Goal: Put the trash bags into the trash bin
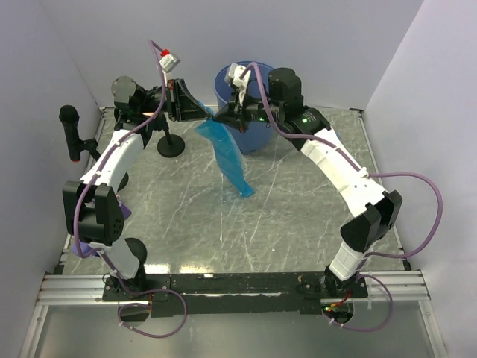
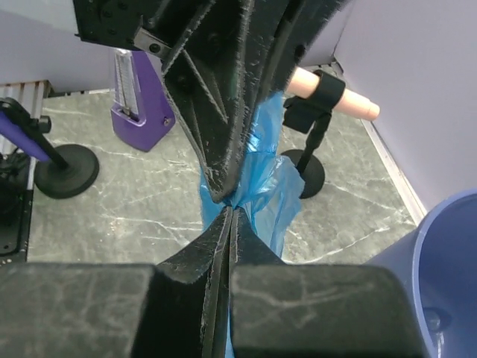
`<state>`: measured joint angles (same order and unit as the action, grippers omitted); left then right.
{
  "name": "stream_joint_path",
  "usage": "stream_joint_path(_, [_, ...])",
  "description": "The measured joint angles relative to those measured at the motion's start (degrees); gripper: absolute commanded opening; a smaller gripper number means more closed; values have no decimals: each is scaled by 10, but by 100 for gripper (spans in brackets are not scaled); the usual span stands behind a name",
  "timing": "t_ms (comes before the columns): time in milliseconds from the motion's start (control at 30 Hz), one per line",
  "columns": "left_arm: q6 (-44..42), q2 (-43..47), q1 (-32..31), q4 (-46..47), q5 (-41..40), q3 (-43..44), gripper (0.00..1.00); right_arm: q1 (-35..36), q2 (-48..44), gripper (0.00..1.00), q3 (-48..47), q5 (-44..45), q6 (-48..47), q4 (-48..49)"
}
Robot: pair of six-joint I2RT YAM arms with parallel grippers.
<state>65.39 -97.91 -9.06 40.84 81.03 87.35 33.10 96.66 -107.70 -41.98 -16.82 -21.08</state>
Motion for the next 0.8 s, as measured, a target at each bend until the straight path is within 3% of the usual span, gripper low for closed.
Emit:
stream_joint_path(400, [9, 0, -5, 1, 14, 0, 1, -86, -9, 0, 73, 24, 37, 8])
stream_joint_path(433, [9, 0, -5, 0, 15, 0, 1, -84, -9, 6, 74, 24, 39, 8])
stream_joint_path(533, [6, 0, -5, -6, 17, 0, 1, -78, -10, 42, 74, -2, 48, 21])
stream_joint_path(600, [3, 0, -5, -11, 16, 0, 1, -74, -12, 55, 74, -30, 56, 32])
stream_joint_path(800, [0, 0, -5, -13, 16, 0, 1, -59, -14, 66, 66, -100, 73, 57])
